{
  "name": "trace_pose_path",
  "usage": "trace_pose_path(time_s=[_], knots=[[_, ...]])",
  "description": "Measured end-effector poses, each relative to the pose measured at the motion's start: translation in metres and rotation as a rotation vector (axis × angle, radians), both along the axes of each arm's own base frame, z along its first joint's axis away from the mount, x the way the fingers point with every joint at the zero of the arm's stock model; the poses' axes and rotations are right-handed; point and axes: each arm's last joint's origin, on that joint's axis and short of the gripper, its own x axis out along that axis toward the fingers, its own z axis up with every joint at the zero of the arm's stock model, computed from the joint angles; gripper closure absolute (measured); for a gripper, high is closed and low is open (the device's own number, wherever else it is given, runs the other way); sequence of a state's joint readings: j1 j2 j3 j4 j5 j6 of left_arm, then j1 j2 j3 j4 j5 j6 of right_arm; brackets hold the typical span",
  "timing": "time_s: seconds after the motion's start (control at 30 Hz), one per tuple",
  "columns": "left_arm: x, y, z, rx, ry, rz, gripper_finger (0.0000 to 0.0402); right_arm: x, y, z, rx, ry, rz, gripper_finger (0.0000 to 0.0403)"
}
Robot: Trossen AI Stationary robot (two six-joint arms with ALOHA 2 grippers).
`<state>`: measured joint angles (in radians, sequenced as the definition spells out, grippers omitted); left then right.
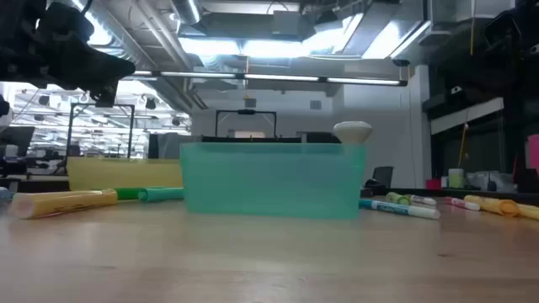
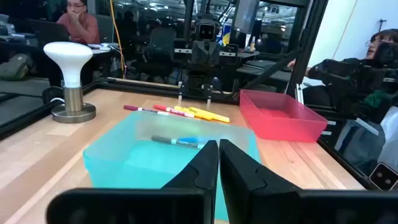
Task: Pick & Place Markers
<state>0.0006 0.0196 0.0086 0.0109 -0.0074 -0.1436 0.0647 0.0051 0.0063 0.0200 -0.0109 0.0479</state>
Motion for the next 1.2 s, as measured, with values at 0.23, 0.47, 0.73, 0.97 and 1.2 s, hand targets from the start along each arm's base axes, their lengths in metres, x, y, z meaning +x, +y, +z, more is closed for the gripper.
trace_pose_path(time_s=[0.23, 0.47, 0.73, 0.97, 1.2], knots=[[0.0000, 0.0000, -0.0001, 0.000, 0.000, 0.000, 0.0389, 0.0000, 0.0000, 0.0000, 0.000, 0.000, 0.000, 0.0382], [0.0000, 0.0000, -0.0001, 0.000, 0.000, 0.000, 0.0392, 0.0000, 0.0000, 0.0000, 0.000, 0.000, 0.000, 0.0382], [0.0000, 0.0000, 0.0000, 0.000, 0.000, 0.000, 0.0394, 0.0000, 0.0000, 0.0000, 0.000, 0.000, 0.000, 0.0382], [0.0000, 0.0000, -0.0001, 0.000, 0.000, 0.000, 0.0389, 0.0000, 0.0000, 0.0000, 0.000, 0.000, 0.000, 0.0382], [0.0000, 0.0000, -0.0001, 0.000, 0.000, 0.000, 0.0391, 0.0000, 0.0000, 0.0000, 0.000, 0.000, 0.000, 0.0382]])
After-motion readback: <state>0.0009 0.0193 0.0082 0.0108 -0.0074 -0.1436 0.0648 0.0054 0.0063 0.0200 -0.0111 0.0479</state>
